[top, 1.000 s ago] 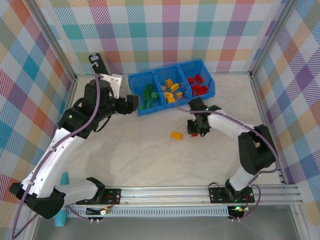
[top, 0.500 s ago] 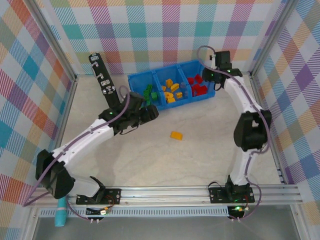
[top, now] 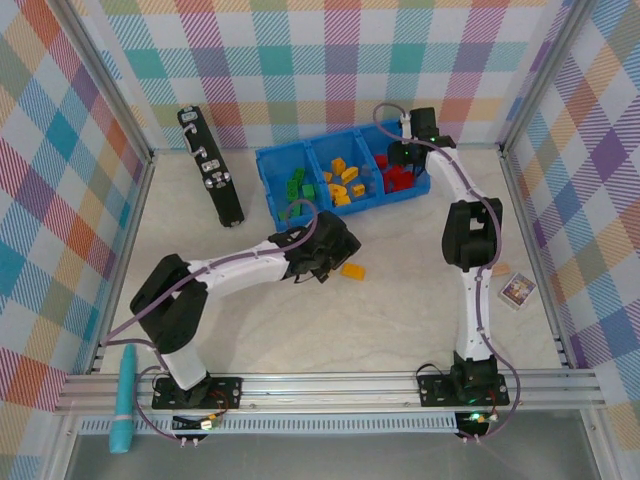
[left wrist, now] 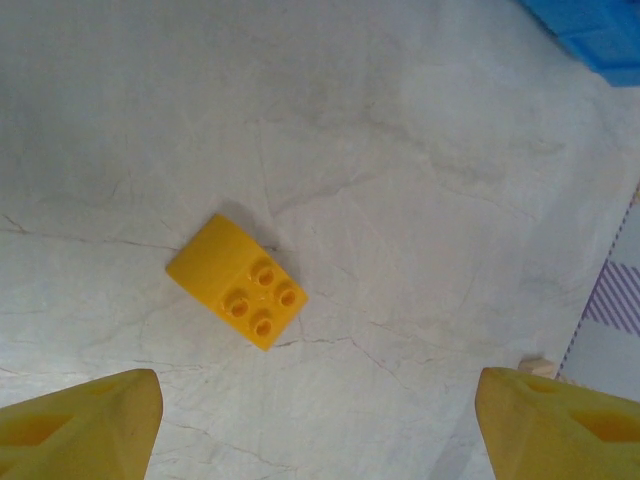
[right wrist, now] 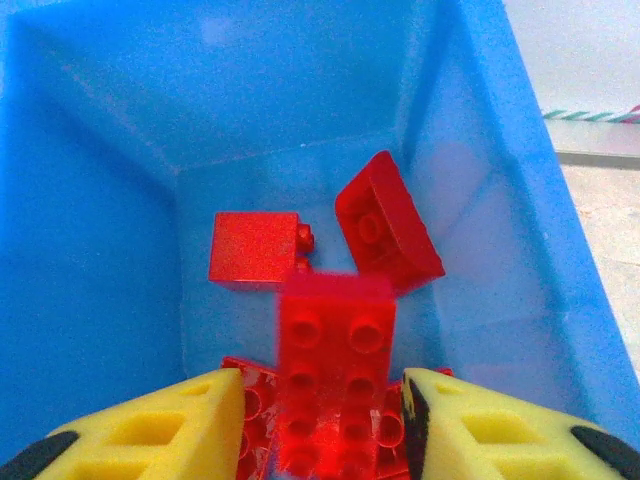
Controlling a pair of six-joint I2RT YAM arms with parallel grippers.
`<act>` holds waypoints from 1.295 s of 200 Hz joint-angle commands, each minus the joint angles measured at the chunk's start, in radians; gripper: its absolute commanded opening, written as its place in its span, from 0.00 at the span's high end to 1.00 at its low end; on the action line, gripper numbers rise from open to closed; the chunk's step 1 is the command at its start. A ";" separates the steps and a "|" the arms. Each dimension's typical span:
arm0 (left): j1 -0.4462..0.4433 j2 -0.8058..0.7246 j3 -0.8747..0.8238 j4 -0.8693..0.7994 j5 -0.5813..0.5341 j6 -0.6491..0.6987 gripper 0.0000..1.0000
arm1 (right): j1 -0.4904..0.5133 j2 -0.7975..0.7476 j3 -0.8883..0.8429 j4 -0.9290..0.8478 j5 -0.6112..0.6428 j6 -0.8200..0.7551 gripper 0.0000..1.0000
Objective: Sort the legos into containers by color
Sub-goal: Place the lego in the container, then pick up the lego from the center of the table.
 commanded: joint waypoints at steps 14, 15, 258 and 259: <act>-0.023 0.052 0.077 -0.014 -0.045 -0.115 0.19 | 0.005 -0.045 -0.037 0.091 -0.057 -0.014 0.47; -0.024 0.053 0.078 -0.015 -0.046 -0.115 0.19 | 0.005 -0.047 -0.039 0.093 -0.057 -0.015 0.46; -0.069 0.326 0.173 -0.067 -0.101 -0.280 0.38 | -0.062 -0.427 -0.266 0.154 -0.091 -0.009 0.18; -0.070 0.325 0.174 -0.069 -0.100 -0.279 0.39 | -0.062 -0.427 -0.266 0.153 -0.090 -0.009 0.18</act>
